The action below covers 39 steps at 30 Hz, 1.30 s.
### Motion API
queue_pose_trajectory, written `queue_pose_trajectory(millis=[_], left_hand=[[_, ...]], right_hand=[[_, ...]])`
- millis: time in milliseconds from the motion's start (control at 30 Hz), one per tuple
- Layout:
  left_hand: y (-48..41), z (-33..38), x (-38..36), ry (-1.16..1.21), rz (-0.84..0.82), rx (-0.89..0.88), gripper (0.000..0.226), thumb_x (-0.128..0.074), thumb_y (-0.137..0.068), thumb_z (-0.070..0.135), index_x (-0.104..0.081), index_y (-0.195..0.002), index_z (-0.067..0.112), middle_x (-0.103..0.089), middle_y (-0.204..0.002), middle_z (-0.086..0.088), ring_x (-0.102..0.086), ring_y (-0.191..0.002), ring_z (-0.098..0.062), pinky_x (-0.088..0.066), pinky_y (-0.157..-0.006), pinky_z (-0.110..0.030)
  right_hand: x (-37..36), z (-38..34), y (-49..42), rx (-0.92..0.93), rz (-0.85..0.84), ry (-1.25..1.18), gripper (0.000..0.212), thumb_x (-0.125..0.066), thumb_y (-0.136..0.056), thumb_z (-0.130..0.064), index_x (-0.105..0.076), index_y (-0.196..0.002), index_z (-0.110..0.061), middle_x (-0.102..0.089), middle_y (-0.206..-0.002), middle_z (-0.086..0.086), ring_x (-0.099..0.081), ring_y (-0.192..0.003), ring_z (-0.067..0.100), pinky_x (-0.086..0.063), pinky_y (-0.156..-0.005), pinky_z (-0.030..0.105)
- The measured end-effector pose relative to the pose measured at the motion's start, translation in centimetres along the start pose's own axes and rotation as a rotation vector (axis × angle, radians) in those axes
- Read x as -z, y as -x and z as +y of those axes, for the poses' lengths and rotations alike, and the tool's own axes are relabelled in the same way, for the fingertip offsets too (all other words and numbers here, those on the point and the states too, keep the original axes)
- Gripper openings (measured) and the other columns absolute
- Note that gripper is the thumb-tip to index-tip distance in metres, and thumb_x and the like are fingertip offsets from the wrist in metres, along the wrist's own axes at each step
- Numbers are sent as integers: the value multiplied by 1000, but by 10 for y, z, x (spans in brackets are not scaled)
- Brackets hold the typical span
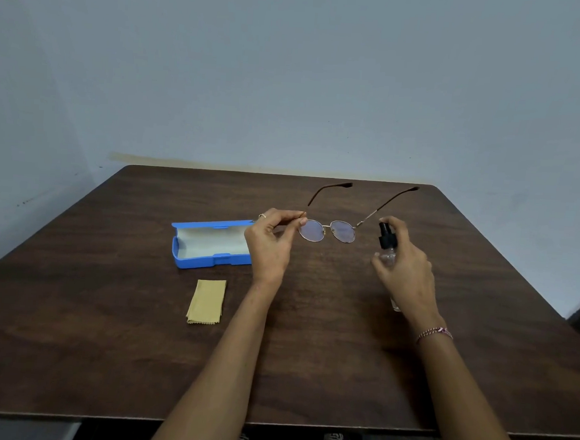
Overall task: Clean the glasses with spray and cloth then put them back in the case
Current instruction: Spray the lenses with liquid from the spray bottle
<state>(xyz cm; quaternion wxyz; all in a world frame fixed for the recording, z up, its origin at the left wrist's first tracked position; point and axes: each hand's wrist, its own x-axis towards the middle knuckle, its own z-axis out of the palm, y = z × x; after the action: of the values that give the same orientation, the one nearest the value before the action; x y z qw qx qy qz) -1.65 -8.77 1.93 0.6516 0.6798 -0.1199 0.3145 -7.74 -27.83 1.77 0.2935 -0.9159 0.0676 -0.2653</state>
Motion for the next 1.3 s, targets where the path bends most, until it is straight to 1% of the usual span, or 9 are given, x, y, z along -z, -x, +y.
queue_pose_trajectory(millis=[233,367,567,667,733,833,933,1133,1300], left_hand=[[-1,2,1,-13,21,-24,10,-75,-74,2,-74,-83,6,-69,-76,3,-63,-75,1,-47,-70,-9],[-1,2,1,-1,37,2,12,-75,-74,2,-74,-84,9,-68,-76,5,-63,-75,2,-47,-70,-9],[-2,-2,-5,207,98,328,13,-76,-75,6,-71,-80,16,-73,-82,-2,-70,-81,-14,-57,-79,-34],[0,5,-9,414,92,482,9,-73,-77,2,-69,-85,6,-73,-79,-7,-71,-78,-17,-58,-75,-29],[2,8,-12,537,62,549,8,-69,-81,0,-65,-87,3,-72,-79,-10,-72,-75,-18,-58,-70,-24],[4,9,-14,622,19,630,7,-65,-84,1,-60,-89,1,-69,-80,-11,-72,-72,-16,-59,-70,-23],[3,8,-16,666,-11,693,7,-63,-86,1,-56,-83,3,-69,-68,-4,-71,-66,-15,-58,-64,-21],[2,9,-17,745,-72,835,12,-58,-87,-2,-54,-78,4,-67,-65,-7,-72,-63,-17,-58,-59,-21],[1,11,-17,772,-117,895,9,-57,-88,-2,-55,-80,2,-68,-58,-4,-72,-64,-17,-59,-62,-23]], right_hand=[[-1,-3,1,14,14,-28,61,-58,-81,-14,-33,-128,-43,-65,-101,-3,-61,-89,31,-47,-71,36],[1,-1,0,-3,7,19,58,-59,-82,-13,-33,-126,-40,-54,-89,-10,-60,-84,33,-45,-68,35],[-1,-2,-1,77,39,-76,61,-63,-84,-16,-34,-132,-40,-58,-92,-8,-57,-72,13,-42,-65,27],[-1,-3,-1,161,73,-148,60,-64,-84,-15,-35,-131,-39,-61,-90,-8,-58,-63,0,-41,-58,12],[0,-5,0,215,83,-184,61,-65,-84,-14,-36,-130,-39,-62,-89,-8,-59,-64,2,-40,-56,6],[-1,-6,0,259,87,-203,62,-65,-84,-13,-36,-131,-41,-62,-83,-7,-59,-62,10,-44,-56,13],[-2,-6,0,270,71,-212,62,-66,-84,-13,-36,-131,-40,-61,-81,-5,-60,-64,10,-46,-59,13],[-8,-10,0,260,38,-198,57,-65,-83,-13,-35,-125,-37,-62,-89,-4,-64,-70,14,-55,-68,35],[-9,-12,1,243,79,-189,57,-65,-84,-13,-34,-125,-36,-63,-92,-1,-65,-72,16,-52,-67,29]])
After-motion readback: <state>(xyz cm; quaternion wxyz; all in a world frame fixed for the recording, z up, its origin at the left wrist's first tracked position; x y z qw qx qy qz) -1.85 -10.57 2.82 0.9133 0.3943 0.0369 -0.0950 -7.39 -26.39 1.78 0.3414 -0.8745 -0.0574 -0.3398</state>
